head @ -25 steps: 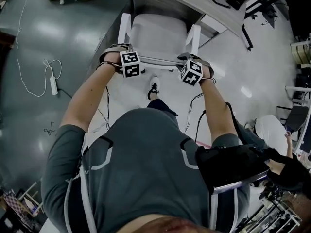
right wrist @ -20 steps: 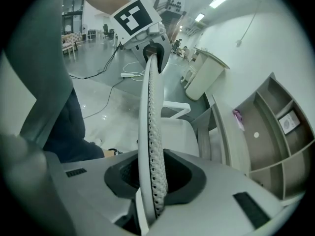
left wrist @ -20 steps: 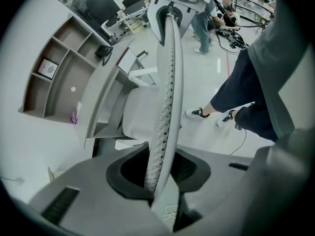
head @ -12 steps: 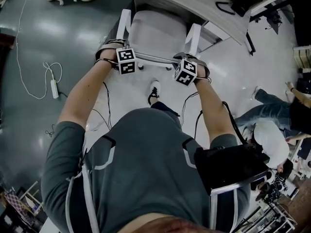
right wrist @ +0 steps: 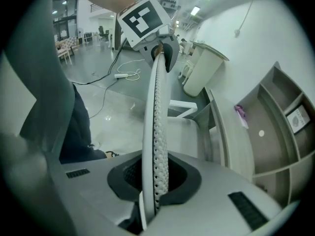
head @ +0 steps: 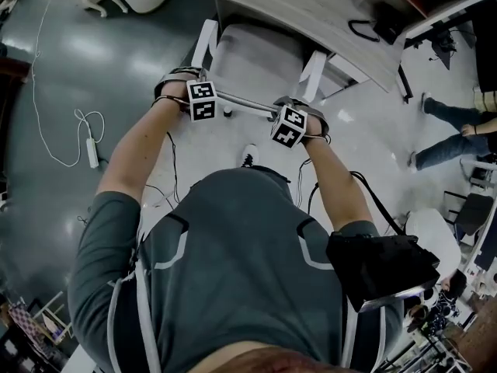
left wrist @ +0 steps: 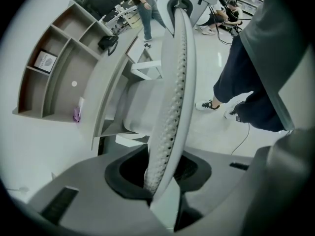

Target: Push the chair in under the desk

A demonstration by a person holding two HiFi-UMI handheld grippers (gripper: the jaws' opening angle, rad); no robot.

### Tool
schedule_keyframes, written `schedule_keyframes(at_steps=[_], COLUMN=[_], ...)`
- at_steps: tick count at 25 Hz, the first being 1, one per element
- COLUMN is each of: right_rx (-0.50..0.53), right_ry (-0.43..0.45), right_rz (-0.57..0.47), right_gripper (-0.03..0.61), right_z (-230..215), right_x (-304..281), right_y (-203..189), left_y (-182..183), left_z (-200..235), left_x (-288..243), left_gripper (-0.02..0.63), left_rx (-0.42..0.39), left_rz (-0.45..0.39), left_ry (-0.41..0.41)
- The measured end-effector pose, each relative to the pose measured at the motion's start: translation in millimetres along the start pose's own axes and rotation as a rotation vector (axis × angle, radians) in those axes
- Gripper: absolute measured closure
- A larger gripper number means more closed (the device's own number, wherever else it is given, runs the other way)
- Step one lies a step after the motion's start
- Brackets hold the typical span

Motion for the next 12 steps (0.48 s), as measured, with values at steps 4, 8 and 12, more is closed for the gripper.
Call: schedule_keyframes(at_steps=[4,8,12], right_rx=[-0.026,-0.045,-0.059], right_ry=[0.014,-0.003,-0.008], right_rz=[0.008,0.015,0.025], right_gripper=[0.534,0.534,0.534], right_z=[-15.0,-35.8,-54.5], right_x=[-3.2,-11.6,-17.3], right_y=[3.3,10.4,14.3], left_y=[-0.1,-4.3,-6.2], left_z=[20.9,45.6,65.3], left_x=[-6.1,-18.0,-25.0], left_gripper=[0.494,0.494,0.497], left_rx=[-0.011,-0.031,-0.064], left_rz=[0.000,0.009,-0.016], left_ry=[0.026,0.015,-0.003])
Point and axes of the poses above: the fingertips, and each gripper's own axes: x backward along the fingers, z to its left, y out of its top, the point moved 1 cm from there along x, backward along the fingers
